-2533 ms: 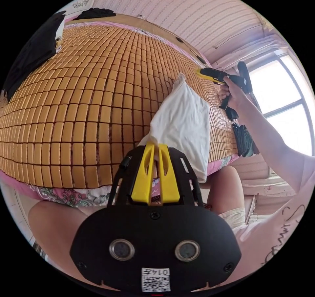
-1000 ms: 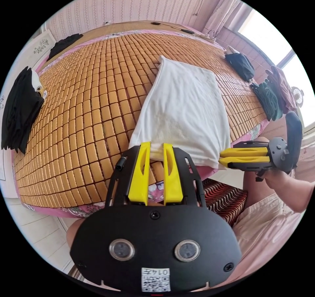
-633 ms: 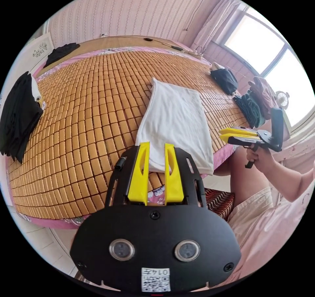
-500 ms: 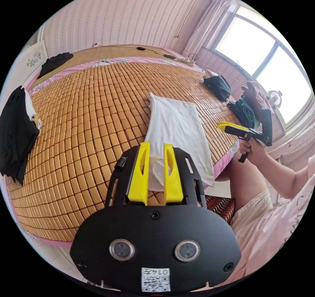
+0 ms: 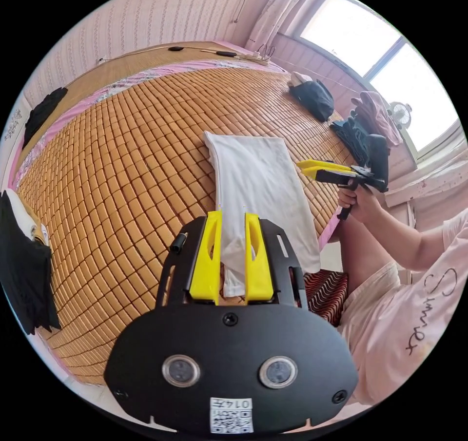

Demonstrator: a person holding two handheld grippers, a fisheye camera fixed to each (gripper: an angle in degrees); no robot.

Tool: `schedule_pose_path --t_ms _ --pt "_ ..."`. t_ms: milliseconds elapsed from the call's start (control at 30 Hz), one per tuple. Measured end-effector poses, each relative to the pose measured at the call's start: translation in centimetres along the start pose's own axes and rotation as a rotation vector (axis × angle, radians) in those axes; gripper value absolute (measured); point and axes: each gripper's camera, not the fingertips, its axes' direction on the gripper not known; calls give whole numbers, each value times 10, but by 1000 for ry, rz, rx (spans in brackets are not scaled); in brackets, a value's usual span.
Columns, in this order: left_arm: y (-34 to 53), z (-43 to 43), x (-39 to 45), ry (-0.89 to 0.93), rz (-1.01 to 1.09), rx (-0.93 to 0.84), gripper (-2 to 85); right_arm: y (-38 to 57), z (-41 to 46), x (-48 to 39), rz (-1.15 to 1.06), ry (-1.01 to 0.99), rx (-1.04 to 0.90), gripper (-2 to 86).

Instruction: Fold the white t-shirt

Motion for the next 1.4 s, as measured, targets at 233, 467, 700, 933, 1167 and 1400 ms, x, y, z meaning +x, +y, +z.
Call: schedule_pose_path --t_ms 233,467,700,933,1167,1400 --pt "20 53 18 -75 -67 -47 42 56 51 -67 -205 -23 -236 114" --pt "47 31 8 -122 -122 -50 -3 77 54 -71 -264 -41 -276 100" --pt "68 33 -20 -157 -235 -96 4 102 53 -65 -302 -27 -356 96" --pt "23 18 -19 -97 -145 47 55 97 -16 -12 -151 77 -59 111" --pt "-95 39 -44 53 -60 201 81 81 -64 112 233 236 216 132" --pt "-199 102 -58 80 -39 124 93 74 -52 160 353 165 185 123"
